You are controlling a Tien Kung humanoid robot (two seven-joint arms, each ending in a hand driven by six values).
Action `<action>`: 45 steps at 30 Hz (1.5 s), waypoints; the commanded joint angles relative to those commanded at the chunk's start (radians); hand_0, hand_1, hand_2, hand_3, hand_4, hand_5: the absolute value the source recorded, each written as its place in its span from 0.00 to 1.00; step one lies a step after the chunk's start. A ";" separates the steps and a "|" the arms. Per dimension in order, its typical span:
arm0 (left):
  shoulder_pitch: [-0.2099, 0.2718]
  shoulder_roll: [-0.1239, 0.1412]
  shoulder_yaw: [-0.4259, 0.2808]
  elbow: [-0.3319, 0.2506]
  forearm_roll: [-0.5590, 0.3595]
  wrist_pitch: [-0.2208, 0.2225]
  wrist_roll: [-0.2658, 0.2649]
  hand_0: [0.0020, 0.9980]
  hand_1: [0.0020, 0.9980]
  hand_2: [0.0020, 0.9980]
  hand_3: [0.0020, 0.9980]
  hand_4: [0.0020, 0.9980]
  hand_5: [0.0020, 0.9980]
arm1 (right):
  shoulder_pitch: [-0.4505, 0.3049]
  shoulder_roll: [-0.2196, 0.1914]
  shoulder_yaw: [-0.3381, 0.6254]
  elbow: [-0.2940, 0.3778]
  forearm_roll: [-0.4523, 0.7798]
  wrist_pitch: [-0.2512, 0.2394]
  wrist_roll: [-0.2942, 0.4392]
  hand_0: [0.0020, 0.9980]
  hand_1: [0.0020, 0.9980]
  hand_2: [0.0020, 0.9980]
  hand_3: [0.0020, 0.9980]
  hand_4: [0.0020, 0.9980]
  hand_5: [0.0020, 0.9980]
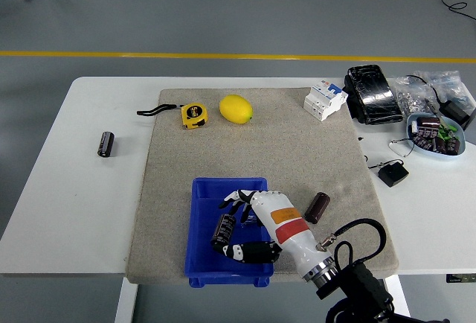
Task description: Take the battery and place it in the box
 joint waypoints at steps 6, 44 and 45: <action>0.002 0.007 -0.006 0.000 0.006 0.001 0.000 0.69 0.64 0.69 0.61 0.62 0.65 | 0.040 0.012 0.007 0.010 -0.011 0.058 -0.026 0.28 0.42 0.56 0.88 1.00 0.34; -0.011 -0.003 0.009 -0.005 -0.005 -0.006 -0.009 0.69 0.65 0.68 0.61 0.62 0.65 | -0.008 -0.114 0.256 -0.202 -0.081 0.023 -0.005 0.45 0.55 0.65 0.88 1.00 0.38; -0.011 -0.003 0.010 -0.005 -0.007 -0.006 -0.010 0.69 0.65 0.68 0.61 0.62 0.65 | -0.012 -0.114 0.257 -0.204 -0.083 0.023 -0.004 0.45 0.55 0.65 0.88 1.00 0.38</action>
